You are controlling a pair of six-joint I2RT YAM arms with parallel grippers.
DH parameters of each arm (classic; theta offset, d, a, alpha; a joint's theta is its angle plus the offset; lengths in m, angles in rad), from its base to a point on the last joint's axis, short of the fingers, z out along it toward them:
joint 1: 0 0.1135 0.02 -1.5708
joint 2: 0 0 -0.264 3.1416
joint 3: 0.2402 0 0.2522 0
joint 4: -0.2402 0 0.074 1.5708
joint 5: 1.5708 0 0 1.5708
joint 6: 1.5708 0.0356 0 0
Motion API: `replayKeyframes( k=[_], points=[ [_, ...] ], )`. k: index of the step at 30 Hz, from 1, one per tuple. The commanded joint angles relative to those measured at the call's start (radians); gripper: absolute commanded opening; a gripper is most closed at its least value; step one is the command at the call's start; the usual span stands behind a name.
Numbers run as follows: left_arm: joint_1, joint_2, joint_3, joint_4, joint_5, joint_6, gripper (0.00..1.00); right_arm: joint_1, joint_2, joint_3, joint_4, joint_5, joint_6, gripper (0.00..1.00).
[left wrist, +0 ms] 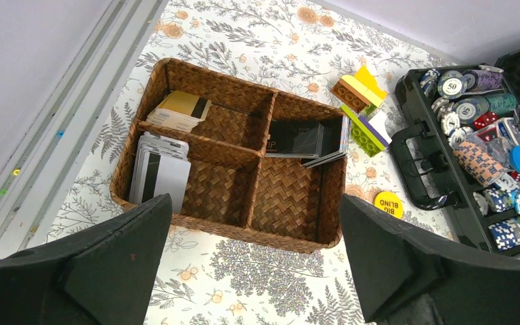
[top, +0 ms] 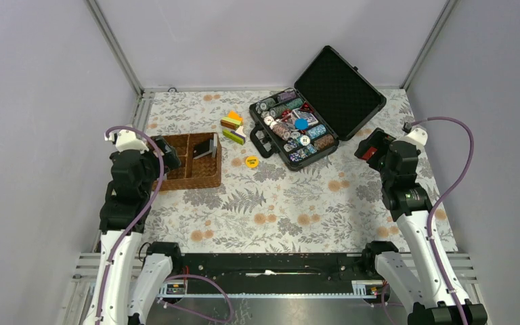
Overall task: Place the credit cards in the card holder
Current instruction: Pick up the card holder from the center of the board.
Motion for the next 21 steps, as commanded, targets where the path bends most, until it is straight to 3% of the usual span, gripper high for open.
replayKeyframes(
  k=[1,7,11,21],
  points=[
    [0.005,0.015,0.035,0.058,-0.014,0.015,0.99,-0.003,-0.001,-0.009,0.039,0.040,0.012,0.99],
    [0.005,0.029,0.032,0.057,-0.031,0.033,0.99,-0.003,0.027,-0.028,0.064,0.046,0.024,0.99],
    [0.005,0.062,0.030,0.066,-0.036,0.041,0.99,-0.011,0.139,-0.015,0.076,0.077,0.041,0.99],
    [0.006,0.068,-0.024,0.105,0.024,0.024,0.99,-0.268,0.563,0.051,0.200,-0.034,0.104,0.99]
  ],
)
